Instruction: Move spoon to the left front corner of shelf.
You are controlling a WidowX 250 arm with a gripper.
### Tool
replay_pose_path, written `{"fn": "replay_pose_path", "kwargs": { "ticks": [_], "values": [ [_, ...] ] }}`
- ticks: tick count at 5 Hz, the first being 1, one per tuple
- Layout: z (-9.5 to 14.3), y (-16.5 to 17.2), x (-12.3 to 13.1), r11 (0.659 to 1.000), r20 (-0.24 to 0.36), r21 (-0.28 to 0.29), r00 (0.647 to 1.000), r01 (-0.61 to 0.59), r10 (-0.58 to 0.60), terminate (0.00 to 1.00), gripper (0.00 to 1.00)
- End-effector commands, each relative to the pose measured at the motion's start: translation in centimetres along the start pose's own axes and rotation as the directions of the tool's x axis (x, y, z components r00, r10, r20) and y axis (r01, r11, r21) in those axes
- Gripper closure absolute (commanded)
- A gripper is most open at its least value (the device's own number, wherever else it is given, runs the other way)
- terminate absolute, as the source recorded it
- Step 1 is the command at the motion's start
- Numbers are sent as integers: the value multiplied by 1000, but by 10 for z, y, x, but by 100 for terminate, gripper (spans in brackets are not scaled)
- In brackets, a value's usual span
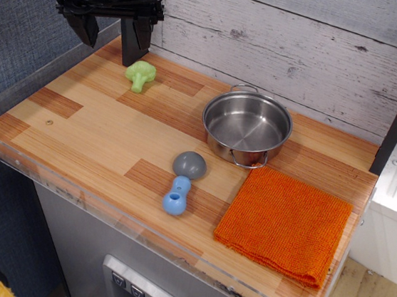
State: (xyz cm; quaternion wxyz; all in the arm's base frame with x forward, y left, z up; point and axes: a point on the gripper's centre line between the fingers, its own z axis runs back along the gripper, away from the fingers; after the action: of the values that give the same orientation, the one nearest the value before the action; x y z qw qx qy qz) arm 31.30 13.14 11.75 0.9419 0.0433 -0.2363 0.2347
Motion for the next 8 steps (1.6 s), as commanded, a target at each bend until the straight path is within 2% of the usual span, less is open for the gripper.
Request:
{"fn": "replay_pose_path", "kwargs": {
  "ticks": [1, 2, 3, 4, 5, 7, 8],
  "values": [
    [0, 0, 0, 1000, 0, 0, 1000, 0, 0, 0, 0],
    [-1, -7, -16, 1000, -24, -3, 1000, -9, 9, 0, 0],
    [1, -17, -32, 1000, -84, 4, 996, -3, 3, 0, 0],
    [1, -28, -49, 1000, -103, 3, 994, -26, 26, 0, 0],
    [-1, -41, -74, 1000, -145, -29, 989, -2, -2, 0, 0],
    [-7, -63, -120, 990, -156, -76, 979, 120, -131, 0, 0],
    [-15, -75, -130, 978, -169, -95, 965, 186, -200, 0, 0]
  ]
}}
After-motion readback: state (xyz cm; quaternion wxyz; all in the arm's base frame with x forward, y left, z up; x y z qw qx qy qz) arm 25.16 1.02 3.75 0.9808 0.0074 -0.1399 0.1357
